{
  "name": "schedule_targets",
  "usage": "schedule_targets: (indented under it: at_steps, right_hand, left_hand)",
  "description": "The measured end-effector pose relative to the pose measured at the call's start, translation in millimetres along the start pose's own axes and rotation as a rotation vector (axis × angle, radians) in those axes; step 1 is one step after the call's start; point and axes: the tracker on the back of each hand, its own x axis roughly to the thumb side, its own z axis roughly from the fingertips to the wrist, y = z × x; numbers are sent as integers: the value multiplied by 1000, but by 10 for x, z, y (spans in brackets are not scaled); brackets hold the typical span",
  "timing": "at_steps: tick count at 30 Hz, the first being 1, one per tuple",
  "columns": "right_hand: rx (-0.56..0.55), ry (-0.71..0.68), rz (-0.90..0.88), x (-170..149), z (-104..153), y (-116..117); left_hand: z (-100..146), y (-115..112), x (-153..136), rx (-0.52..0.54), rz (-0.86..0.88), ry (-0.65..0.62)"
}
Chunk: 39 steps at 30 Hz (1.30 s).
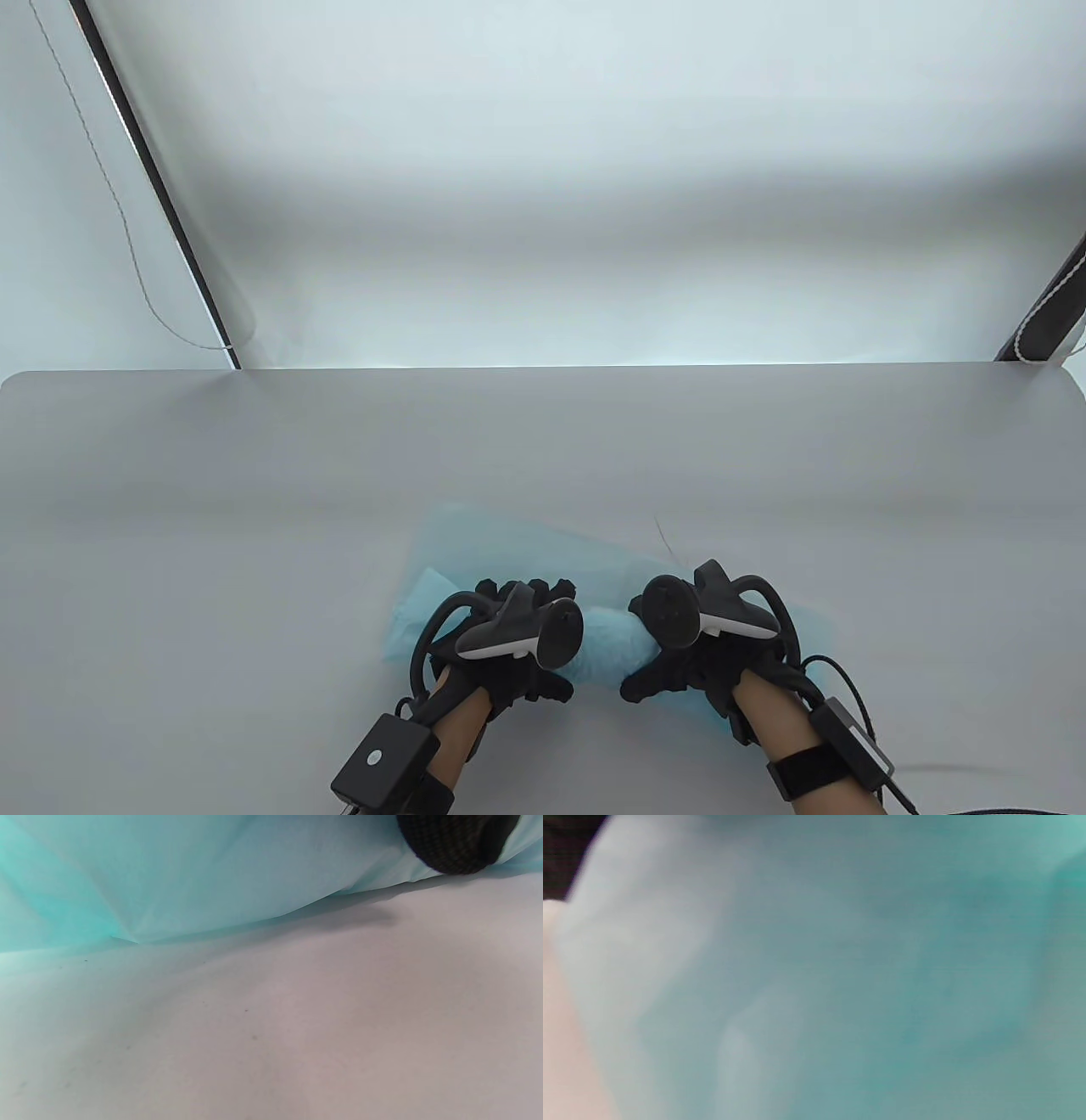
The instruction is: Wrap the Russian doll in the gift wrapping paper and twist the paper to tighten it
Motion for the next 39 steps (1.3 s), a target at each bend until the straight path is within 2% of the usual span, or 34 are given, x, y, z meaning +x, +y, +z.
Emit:
schedule_targets:
  at_steps: [1,2,3,5,9,12,16,21,24,27,33,37,39]
  right_hand:
    - [8,1,7,5,2,3]
    - [23,4,21,9,4,12]
    - [35,4,25,9,7,19]
    - [33,6,32,20,9,21]
    - [-54,-8,116,65,46,-8]
    - [-63,13,153,120,66,-15]
    - [-117,5,313,223,48,12]
    - [-144,-10,322,239,30,22]
    - [-163,-13,304,210,26,17]
    - [-166,-7,283,170,19,6]
    - [-96,32,140,42,-14,4]
    - [-88,35,139,37,-19,-2]
    - [-87,35,137,36,-22,-1]
  left_hand:
    - [-4,7,11,30,-25,10]
    - [2,18,15,114,-47,26]
    - [0,25,-3,168,-52,-12]
    - [6,48,-44,126,-33,-25]
    - [-3,60,-108,72,63,-28]
    - [-10,57,-153,23,137,-23]
    - [-18,34,-200,-41,241,-24]
    - [-25,-8,-249,-99,334,-31]
    - [4,-41,-225,-124,280,-2]
    - [42,-27,-142,-69,175,53]
    - [54,-6,-71,45,137,28]
    - [43,-9,-53,-33,105,9]
    - [33,-8,-42,-27,70,10]
